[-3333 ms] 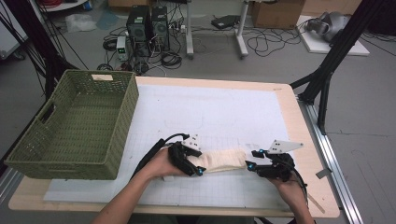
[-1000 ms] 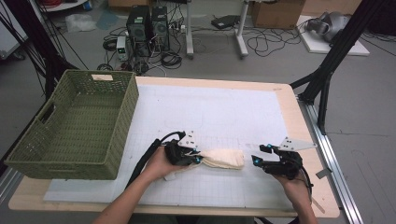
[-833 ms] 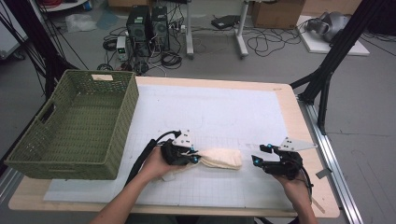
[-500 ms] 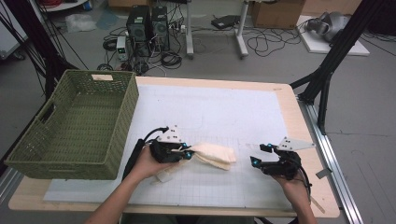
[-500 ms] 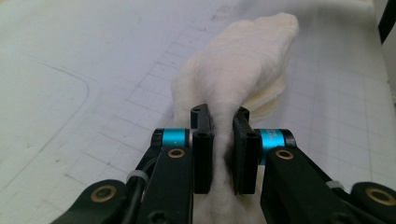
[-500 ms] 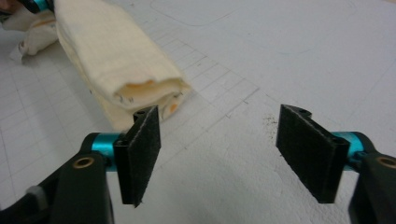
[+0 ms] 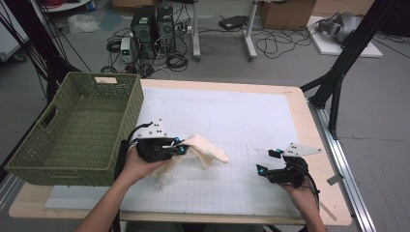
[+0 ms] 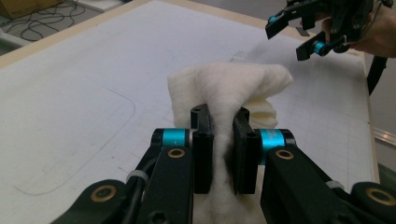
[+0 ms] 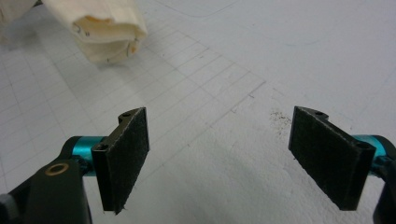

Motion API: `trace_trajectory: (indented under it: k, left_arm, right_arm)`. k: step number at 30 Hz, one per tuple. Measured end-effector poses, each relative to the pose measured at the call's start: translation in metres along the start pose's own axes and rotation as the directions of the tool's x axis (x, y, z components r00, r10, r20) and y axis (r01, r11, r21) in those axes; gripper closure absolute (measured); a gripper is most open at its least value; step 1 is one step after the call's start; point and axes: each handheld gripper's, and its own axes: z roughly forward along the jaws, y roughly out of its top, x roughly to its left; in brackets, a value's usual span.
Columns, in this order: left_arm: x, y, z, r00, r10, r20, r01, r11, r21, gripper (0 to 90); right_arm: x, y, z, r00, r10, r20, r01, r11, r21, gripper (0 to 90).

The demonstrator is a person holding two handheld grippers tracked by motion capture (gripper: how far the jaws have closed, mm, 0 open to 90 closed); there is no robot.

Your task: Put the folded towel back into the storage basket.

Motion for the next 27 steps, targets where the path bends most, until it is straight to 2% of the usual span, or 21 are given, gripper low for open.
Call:
trace_trajectory:
  k: [8, 14, 27]
  left_arm:
    - [0.003, 0.012, -0.018, 0.9996, 0.000, -0.028, -0.001, 0.9996, -0.027, 80.5]
    - [0.009, 0.022, -0.038, 0.9980, -0.021, -0.060, 0.016, 0.9971, -0.074, 80.5]
    - [0.022, 0.038, -0.080, 0.9896, -0.027, -0.141, 0.010, 0.9930, -0.118, 80.5]
  right_arm:
    - [0.000, 0.000, 0.002, 1.0000, -0.007, 0.002, 0.007, 1.000, 0.004, 18.0]
    - [0.000, 0.000, 0.001, 0.9999, -0.012, 0.002, 0.012, 1.000, 0.000, 17.7]
    - [0.000, 0.000, 0.002, 0.9999, -0.010, 0.005, 0.010, 1.000, 0.000, 17.7]
